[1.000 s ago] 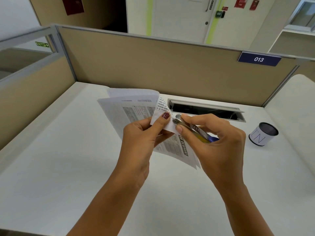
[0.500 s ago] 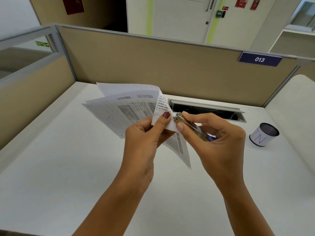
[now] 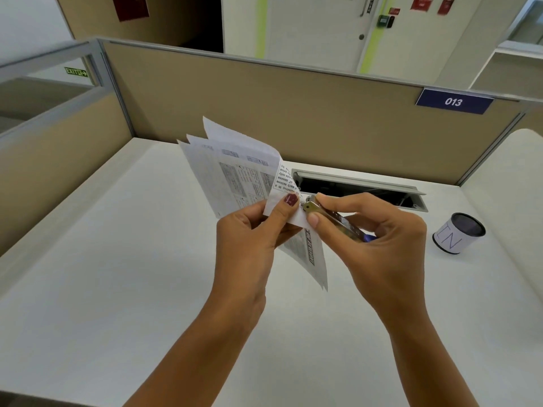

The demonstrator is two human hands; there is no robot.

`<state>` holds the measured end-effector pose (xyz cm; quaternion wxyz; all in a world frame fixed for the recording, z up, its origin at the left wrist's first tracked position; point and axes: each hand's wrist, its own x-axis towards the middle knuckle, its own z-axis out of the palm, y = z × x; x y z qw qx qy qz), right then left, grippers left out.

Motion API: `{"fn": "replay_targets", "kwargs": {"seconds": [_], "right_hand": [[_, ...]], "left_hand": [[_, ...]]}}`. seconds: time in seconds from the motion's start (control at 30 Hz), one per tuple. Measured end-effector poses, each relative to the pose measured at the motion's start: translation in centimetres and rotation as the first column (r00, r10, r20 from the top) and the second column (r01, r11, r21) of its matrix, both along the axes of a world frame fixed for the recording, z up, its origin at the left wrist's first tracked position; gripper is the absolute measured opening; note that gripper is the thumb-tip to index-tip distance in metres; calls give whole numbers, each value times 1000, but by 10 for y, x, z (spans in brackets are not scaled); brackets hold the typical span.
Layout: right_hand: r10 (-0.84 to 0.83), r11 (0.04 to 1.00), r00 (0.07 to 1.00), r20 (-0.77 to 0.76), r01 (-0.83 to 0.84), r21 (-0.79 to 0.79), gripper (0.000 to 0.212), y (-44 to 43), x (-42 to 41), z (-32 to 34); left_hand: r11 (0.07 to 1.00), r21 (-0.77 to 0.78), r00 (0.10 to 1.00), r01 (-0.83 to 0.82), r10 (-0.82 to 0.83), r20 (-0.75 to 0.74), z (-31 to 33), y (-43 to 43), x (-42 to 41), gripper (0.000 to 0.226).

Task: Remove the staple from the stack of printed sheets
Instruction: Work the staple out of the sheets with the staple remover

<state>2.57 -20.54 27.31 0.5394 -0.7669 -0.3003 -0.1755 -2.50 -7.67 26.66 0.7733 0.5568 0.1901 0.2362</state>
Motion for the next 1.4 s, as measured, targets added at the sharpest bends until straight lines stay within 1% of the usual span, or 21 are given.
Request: {"fn": "replay_targets", "kwargs": {"seconds": [0.13, 0.27, 0.33, 0.5, 0.57, 0.63, 0.83, 0.97, 1.07, 1.13, 1.2, 1.27, 1.4], "right_hand": [[-13, 999, 995, 103, 17, -38, 29, 1, -1, -2], [-22, 999, 989, 146, 26, -27, 27, 3, -2, -6], [-23, 1000, 992, 124, 23, 6, 26, 4, -3, -7], [30, 995, 1000, 6, -31, 92, 24, 3, -2, -8], [41, 995, 999, -14, -40, 97, 25, 3, -1, -8], [43, 995, 999, -20, -41, 95, 25, 2, -1, -7], [36, 998, 999, -16, -35, 57, 24, 0, -1, -4], [14, 1000, 999, 36, -14, -21, 22, 0, -2, 0], [-9, 993, 993, 114, 22, -114, 22, -1, -3, 3], [-12, 989, 989, 146, 33, -143, 23, 0, -4, 4], [-20, 987, 985, 170, 46, -152, 23, 2, -4, 4], [-28, 988, 982, 187, 55, -143, 23, 3, -6, 2], [-49, 995, 977, 206, 66, -78, 24, 6, -11, -4]], "left_hand": [[1000, -22, 1000, -16, 15, -12, 0, -4, 0, 8], [994, -101, 999, -37, 38, 10, -1, -7, -1, 15], [992, -125, 999, -29, 33, 26, -1, -8, -1, 15], [987, -159, 999, -34, 39, 33, -1, -12, 0, 18], [985, -172, 998, -28, 37, 49, -1, -12, 0, 19], [983, -181, 997, -13, 26, 72, -1, -12, 0, 14], [990, -138, 997, 4, 7, 80, -1, -13, 0, 16], [992, -121, 996, -23, 33, 86, -2, -13, -1, 18], [992, -112, 995, -63, 71, 68, -4, -14, -2, 12], [992, -91, 994, -90, 95, 50, -5, -14, -2, 11], [991, -73, 993, -110, 113, 43, -5, -14, -3, 11], [989, -91, 992, -116, 120, 45, -4, -15, -4, 8], [985, -119, 990, -121, 129, 65, -1, -17, -7, 10]]}}
